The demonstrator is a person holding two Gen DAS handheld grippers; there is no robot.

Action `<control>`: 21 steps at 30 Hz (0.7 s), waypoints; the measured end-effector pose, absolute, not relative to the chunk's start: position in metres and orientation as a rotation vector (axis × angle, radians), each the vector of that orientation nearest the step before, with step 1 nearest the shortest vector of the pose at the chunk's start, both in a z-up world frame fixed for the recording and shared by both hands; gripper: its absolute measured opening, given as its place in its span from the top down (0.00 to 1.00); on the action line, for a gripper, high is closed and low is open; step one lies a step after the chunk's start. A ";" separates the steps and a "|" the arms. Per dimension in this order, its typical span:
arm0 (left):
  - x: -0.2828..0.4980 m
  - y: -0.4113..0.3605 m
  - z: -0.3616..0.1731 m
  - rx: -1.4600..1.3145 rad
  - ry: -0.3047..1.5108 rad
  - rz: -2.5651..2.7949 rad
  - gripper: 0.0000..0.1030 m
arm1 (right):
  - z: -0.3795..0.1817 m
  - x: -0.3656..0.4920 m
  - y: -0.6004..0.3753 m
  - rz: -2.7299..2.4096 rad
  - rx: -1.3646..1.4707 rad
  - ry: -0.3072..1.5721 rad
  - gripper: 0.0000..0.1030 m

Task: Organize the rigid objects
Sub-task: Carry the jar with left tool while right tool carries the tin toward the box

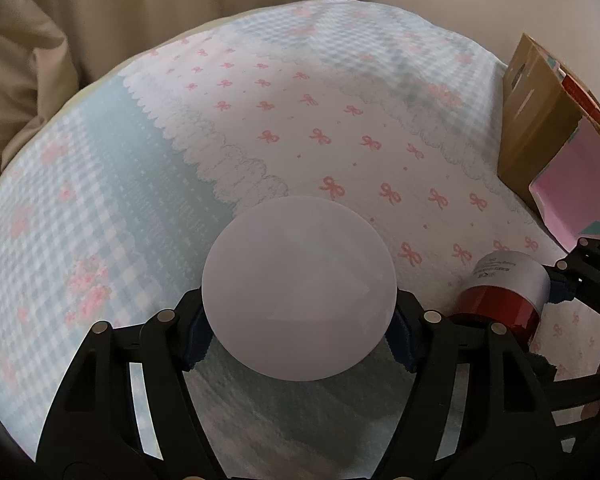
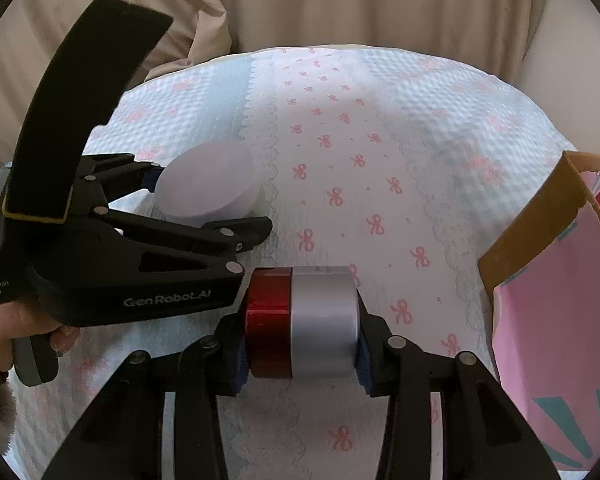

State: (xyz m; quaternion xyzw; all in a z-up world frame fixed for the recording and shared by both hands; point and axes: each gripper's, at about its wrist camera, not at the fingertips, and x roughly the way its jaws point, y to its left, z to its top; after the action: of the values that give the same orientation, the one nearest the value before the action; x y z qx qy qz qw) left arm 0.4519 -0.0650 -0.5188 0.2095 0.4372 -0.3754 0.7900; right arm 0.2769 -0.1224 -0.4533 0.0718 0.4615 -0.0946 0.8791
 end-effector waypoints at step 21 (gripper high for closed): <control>0.369 -0.010 -0.335 0.387 0.885 -0.721 0.34 | -0.315 0.206 -0.101 -0.160 0.205 0.931 0.63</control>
State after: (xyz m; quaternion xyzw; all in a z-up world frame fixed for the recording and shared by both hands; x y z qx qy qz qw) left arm 0.3688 -0.0104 -0.3354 0.1821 0.4160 -0.3389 0.8240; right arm 0.2057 -0.1014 -0.3148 0.0986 0.4476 -0.0771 0.8854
